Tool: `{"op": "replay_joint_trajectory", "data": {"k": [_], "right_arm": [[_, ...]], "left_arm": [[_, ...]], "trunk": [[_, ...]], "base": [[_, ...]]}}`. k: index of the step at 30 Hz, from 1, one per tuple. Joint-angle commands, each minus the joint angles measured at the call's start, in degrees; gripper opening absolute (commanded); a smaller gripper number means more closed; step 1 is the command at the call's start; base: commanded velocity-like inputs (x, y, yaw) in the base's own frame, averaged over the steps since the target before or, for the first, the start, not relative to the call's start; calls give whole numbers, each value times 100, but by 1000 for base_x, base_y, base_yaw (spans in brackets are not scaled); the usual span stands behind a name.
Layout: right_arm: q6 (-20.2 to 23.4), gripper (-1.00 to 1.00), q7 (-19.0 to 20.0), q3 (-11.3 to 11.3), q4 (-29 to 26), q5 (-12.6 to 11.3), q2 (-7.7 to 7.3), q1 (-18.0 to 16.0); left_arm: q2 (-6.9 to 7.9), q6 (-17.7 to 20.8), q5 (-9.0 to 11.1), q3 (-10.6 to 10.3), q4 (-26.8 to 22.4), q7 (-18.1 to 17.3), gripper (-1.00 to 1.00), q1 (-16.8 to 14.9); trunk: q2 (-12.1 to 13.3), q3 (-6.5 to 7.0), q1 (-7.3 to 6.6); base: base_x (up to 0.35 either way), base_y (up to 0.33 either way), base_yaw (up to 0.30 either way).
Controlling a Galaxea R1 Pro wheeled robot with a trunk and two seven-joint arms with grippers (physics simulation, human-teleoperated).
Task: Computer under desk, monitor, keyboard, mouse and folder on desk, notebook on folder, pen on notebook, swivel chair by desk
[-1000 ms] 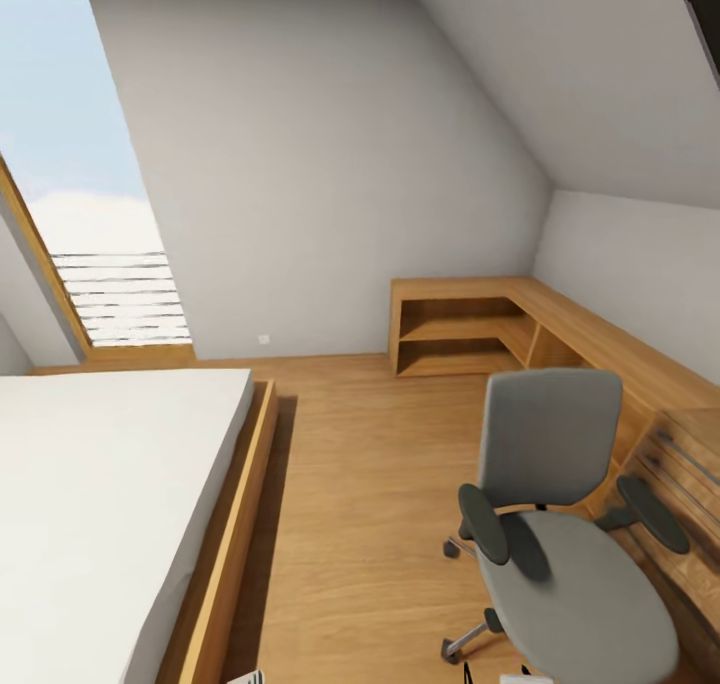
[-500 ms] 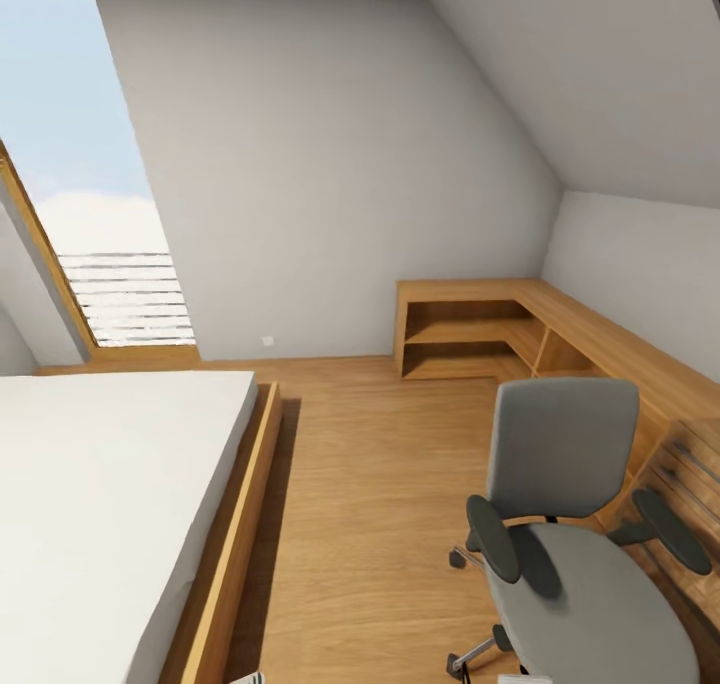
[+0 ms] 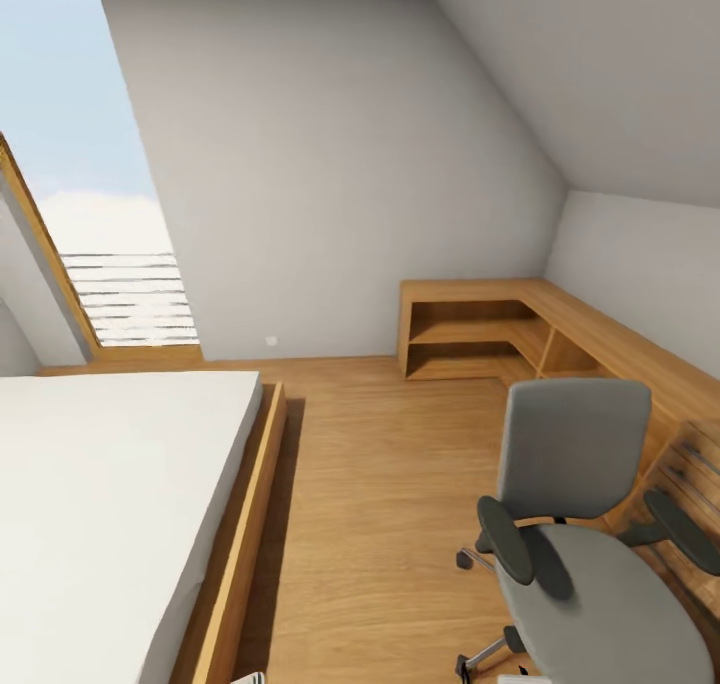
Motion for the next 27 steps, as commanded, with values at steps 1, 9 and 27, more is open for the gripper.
{"op": "replay_joint_trajectory", "data": {"k": [1,9,27], "right_arm": [[-5,100,-53,49,0,-3,0,-5],[-21,100,-53,50,0,-3,1,-5],[-23,100,-53,49,0,-3,-6,-5]], "left_arm": [[3,-20,33,-49,0,39,100,-6],[3,-20,33,-48,0,39,100,-6],[3,-20,29,-53,0,39,100,-6]], "trunk": [[-12,-12,4],[-12,-12,4],[-12,-12,4]], "base": [[4,83,0],[1,25,99],[31,1,245]]}}
